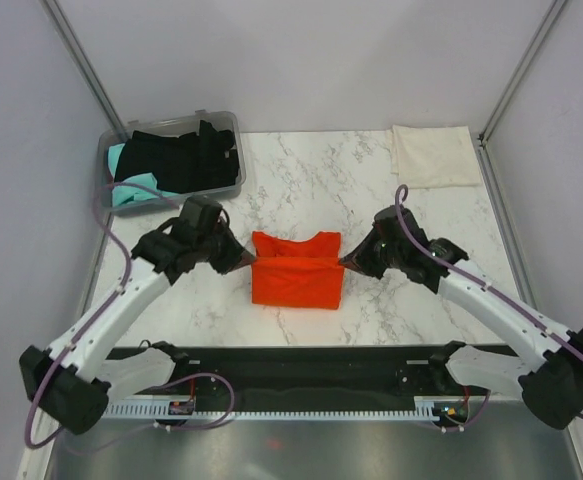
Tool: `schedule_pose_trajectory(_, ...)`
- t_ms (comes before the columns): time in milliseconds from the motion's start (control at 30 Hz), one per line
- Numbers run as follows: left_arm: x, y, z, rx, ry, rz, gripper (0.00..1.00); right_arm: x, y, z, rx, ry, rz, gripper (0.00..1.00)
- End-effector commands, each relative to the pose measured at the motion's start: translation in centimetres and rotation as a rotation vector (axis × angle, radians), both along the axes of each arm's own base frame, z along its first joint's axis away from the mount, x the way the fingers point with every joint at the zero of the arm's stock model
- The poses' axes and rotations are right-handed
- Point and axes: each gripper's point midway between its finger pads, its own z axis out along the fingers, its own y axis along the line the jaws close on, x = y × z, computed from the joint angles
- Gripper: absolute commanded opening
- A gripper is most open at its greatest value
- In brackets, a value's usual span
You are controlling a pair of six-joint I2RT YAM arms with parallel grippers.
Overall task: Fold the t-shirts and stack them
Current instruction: Fold the tshirt
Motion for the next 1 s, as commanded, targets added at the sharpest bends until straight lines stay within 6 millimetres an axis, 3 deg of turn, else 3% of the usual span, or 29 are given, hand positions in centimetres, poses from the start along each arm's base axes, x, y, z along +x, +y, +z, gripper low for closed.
schedule_pose_trajectory(0, 5.6, 0.0, 1.3, 0.071, -0.126, -0.047, 0.02, 2.6, 0.0, 1.2, -0.019, -0.043, 0.125, 0.0)
schedule_pose_trajectory(133, 10.0, 0.5, 1.6, 0.077, -0.14, -0.031, 0.02, 5.4, -0.5, 0.3, -0.015, -0.02, 0.144, 0.0)
schedule_pose_trajectory(400, 14.4, 2.2, -0.7, 0.076, -0.093, -0.004, 0.02, 10.4, -0.1, -0.7, 0.016, -0.001, 0.198, 0.0)
schedule_pose_trajectory(467, 15.2, 2.4, -1.1, 0.061, -0.087, -0.008, 0.02, 11.0, 0.1, -1.1, 0.022, 0.01, 0.203, 0.0)
schedule_pose_trajectory(533, 16.0, 1.4, -1.1, 0.016, -0.09, -0.064, 0.02, 11.8, 0.6, -1.8, 0.028, 0.023, 0.211, 0.0)
schedule_pose_trajectory(567, 16.4, 1.2, -2.3, 0.024, -0.063, -0.087, 0.02, 12.1, 0.6, -1.9, 0.028, 0.025, 0.209, 0.0)
schedule_pose_trajectory(633, 17.3, 0.9, -2.4, 0.022, -0.068, -0.101, 0.02, 12.7, 0.7, -2.3, 0.027, 0.029, 0.208, 0.0)
schedule_pose_trajectory(967, 20.4, -0.4, -5.1, 0.018, -0.041, -0.165, 0.02, 14.2, -0.3, -3.8, 0.011, 0.058, 0.168, 0.0)
